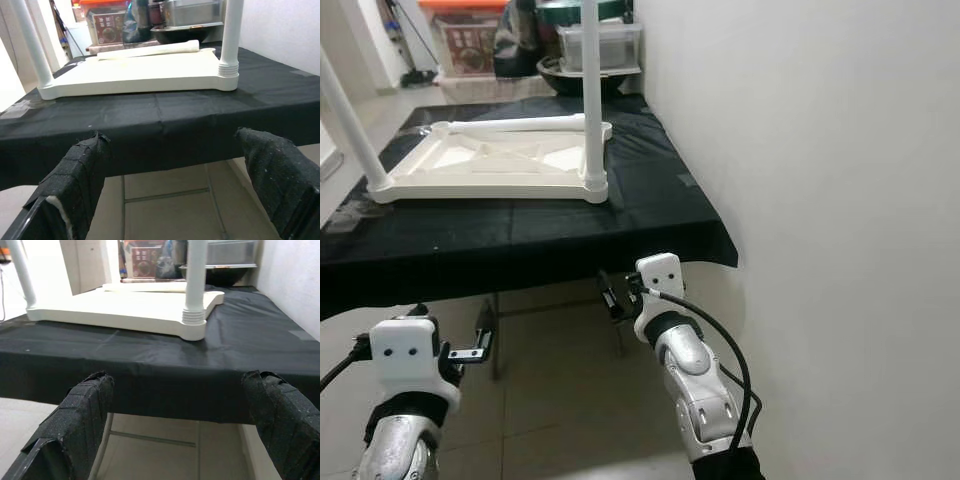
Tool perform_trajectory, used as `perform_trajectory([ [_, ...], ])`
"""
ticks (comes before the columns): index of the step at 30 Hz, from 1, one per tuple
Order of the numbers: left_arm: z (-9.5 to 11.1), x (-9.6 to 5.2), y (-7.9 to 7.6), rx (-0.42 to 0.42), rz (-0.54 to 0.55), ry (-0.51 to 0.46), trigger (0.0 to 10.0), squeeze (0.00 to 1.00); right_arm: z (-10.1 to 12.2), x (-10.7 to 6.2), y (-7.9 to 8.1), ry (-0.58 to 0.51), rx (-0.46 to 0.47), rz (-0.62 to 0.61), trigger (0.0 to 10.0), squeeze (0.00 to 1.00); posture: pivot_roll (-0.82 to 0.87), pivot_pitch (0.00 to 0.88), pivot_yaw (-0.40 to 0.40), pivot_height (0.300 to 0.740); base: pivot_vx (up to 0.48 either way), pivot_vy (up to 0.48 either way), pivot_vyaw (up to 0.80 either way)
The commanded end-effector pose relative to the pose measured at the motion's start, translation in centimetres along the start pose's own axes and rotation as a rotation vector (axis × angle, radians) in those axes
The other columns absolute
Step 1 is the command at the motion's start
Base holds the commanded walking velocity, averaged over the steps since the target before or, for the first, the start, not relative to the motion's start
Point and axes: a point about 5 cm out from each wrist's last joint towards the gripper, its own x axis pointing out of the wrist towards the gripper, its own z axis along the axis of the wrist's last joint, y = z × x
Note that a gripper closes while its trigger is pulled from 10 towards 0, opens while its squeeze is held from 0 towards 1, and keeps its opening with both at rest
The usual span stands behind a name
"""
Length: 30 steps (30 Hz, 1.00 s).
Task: Building children table
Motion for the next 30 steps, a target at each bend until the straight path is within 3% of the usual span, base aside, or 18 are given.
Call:
perform_trajectory([
  [1, 0.23, -0.06, 0.04, 0.005, 0.002, -0.002, 10.0, 0.00, 0.06, -0.04, 0.11, -0.003, -0.003, -0.001, 10.0, 0.00, -0.06, 0.000, 0.018, 0.740, 0.000, 0.000, -0.54],
  [25, 0.25, 0.09, 0.75, 0.028, 0.024, 0.001, 10.0, 0.00, 0.23, 0.54, 0.14, -0.013, -0.004, -0.003, 10.0, 0.00, -0.01, 0.000, 0.019, 0.740, 0.000, 0.000, 0.00],
  [30, 0.27, 0.06, 0.63, 0.028, 0.019, 0.002, 10.0, 0.00, 0.20, 0.50, 0.16, -0.013, -0.003, -0.005, 10.0, 0.00, -0.01, 0.000, 0.019, 0.740, 0.242, 0.000, 0.00],
])
